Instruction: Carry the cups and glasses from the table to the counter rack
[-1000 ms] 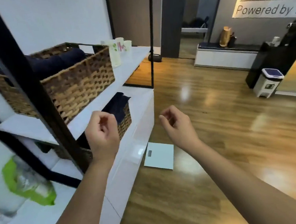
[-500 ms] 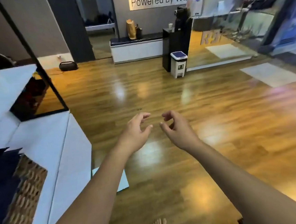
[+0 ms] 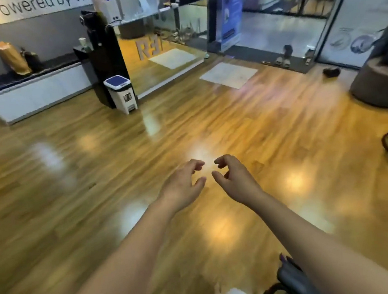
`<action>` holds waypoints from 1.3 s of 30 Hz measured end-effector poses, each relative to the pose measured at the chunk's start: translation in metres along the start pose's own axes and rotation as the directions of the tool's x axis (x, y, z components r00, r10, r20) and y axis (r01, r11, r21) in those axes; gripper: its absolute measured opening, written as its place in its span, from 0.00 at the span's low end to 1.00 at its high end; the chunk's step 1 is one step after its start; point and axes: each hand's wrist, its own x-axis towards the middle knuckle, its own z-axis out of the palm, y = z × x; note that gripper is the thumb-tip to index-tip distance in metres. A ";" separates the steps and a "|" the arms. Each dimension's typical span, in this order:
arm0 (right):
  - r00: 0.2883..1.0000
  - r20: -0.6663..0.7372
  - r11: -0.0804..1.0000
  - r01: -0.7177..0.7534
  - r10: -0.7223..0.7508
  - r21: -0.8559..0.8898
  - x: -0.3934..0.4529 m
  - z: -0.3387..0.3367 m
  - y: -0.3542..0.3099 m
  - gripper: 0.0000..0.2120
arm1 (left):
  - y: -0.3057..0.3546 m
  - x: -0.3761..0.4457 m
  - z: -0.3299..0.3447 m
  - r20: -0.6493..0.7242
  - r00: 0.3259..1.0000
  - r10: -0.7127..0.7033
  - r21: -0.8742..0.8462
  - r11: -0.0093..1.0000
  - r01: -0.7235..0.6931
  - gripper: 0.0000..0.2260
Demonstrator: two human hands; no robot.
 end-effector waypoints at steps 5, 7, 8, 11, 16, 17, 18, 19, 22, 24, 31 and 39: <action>0.979 -0.127 0.987 -0.157 0.158 0.013 0.046 -0.060 0.070 0.15 | 0.041 0.110 0.060 0.165 0.977 0.137 -0.010 0.990 -0.137 0.16; 0.964 -0.168 0.979 -0.205 0.205 0.020 0.066 -0.085 0.099 0.15 | 0.060 0.153 0.081 0.223 0.957 0.186 -0.010 0.982 -0.188 0.16; 0.953 -0.186 0.971 -0.236 0.237 0.027 0.077 -0.098 0.113 0.15 | 0.069 0.177 0.092 0.245 0.948 0.202 -0.009 0.979 -0.206 0.15; 0.912 -0.221 0.938 -0.343 0.345 0.050 0.102 -0.139 0.153 0.16 | 0.101 0.242 0.120 0.294 0.930 0.221 -0.021 0.974 -0.225 0.14; 0.849 -0.300 0.898 -0.434 0.434 0.073 0.143 -0.217 0.223 0.15 | 0.165 0.348 0.181 0.393 0.870 0.298 -0.053 0.952 -0.303 0.14; 0.827 -0.323 0.885 -0.454 0.461 0.102 0.149 -0.232 0.237 0.15 | 0.178 0.366 0.197 0.412 0.853 0.321 -0.065 0.944 -0.324 0.14; 0.803 -0.345 0.872 -0.473 0.486 0.125 0.153 -0.244 0.249 0.15 | 0.188 0.381 0.212 0.432 0.836 0.338 -0.075 0.937 -0.340 0.14; 0.782 -0.368 0.861 -0.489 0.504 0.139 0.157 -0.257 0.261 0.14 | 0.199 0.395 0.229 0.456 0.816 0.356 -0.090 0.930 -0.355 0.14; 0.725 -0.426 0.835 -0.520 0.541 0.176 0.165 -0.295 0.295 0.13 | 0.233 0.434 0.276 0.520 0.758 0.394 -0.128 0.913 -0.386 0.15; 0.673 -0.481 0.818 -0.537 0.562 0.205 0.172 -0.324 0.319 0.13 | 0.258 0.464 0.308 0.542 0.726 0.423 -0.167 0.901 -0.400 0.17; 0.491 -0.644 0.777 -0.566 0.587 0.277 0.218 -0.439 0.419 0.21 | 0.357 0.590 0.415 0.539 0.614 0.576 -0.316 0.814 -0.487 0.24; 0.285 -0.754 0.726 -0.594 0.592 0.346 0.285 -0.599 0.511 0.30 | 0.511 0.754 0.523 0.538 0.442 0.718 -0.417 0.682 -0.601 0.32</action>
